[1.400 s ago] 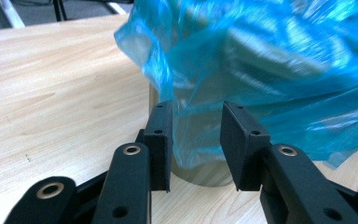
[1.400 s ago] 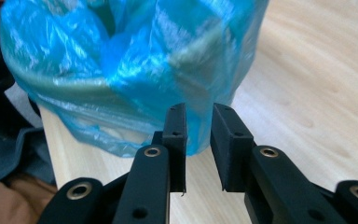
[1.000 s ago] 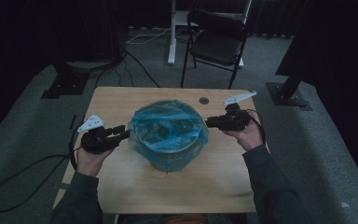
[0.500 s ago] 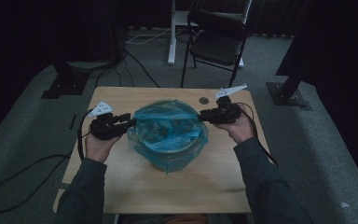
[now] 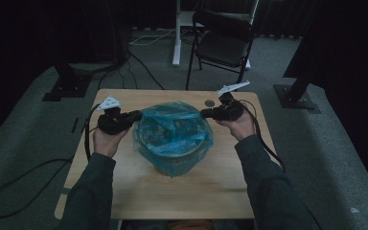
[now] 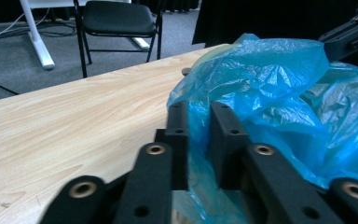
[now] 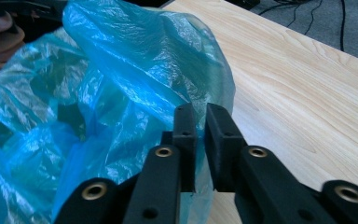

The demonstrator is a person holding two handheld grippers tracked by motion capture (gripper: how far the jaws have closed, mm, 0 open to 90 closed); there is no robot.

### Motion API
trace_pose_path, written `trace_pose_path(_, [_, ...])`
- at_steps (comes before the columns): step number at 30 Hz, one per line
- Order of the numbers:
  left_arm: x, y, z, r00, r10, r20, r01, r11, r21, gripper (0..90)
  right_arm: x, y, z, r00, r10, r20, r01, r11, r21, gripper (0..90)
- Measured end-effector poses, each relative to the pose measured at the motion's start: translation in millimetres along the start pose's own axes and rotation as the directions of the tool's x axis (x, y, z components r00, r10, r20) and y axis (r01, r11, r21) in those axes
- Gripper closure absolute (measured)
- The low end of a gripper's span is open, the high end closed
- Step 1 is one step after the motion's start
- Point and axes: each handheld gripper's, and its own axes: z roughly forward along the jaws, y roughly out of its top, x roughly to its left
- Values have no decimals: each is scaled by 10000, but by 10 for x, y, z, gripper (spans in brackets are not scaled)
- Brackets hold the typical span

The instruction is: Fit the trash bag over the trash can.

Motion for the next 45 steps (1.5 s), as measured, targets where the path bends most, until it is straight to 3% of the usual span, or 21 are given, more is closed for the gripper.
trace_pose_path(8, [141, 46, 136, 9982, -454, -385, 455, 9990, 11, 885, -72, 73, 89, 9995, 294, 111, -293, 9994, -163, 892])
trace_pose_path(13, [238, 21, 275, 9955, -801, -499, 817, 9962, 298, 889, -133, 82, 148, 9987, 452, 232, -450, 9989, -90, 900])
trace_pose_path(17, [286, -26, 383, 9939, -1057, -323, 1073, 9928, 536, 892, -207, 58, 225, 9968, 769, 222, -770, 9970, 35, 900])
trace_pose_path(24, [285, -91, 494, 9924, -1229, -34, 1228, 9892, 798, 895, -237, 43, 311, 9956, 870, 356, -883, 9953, 387, 900])
trace_pose_path(33, [338, -181, 616, 9873, -1591, -12, 1580, 9796, 1239, 896, -271, 65, 350, 9935, 1102, 282, -1108, 9936, 210, 900])
trace_pose_path(35, [332, -195, 641, 9880, -1534, -180, 1544, 9776, 1429, 896, -282, 65, 372, 9930, 1068, 503, -1089, 9932, 413, 900])
trace_pose_path(38, [357, -242, 628, 9863, -1647, -120, 1647, 9758, 1436, 896, -313, 25, 412, 9872, 763, 1402, -932, 9886, 1180, 900])
trace_pose_path(41, [349, -284, 622, 9865, -1636, -11, 1618, 9745, 1557, 892, -324, -40, 388, 9893, 869, 1172, -998, 9890, 1087, 900])
trace_pose_path(45, [343, -314, 579, 9848, -1735, -51, 1725, 9746, 1426, 831, -287, -60, 351, 9890, 657, 1324, -791, 9920, 981, 853])
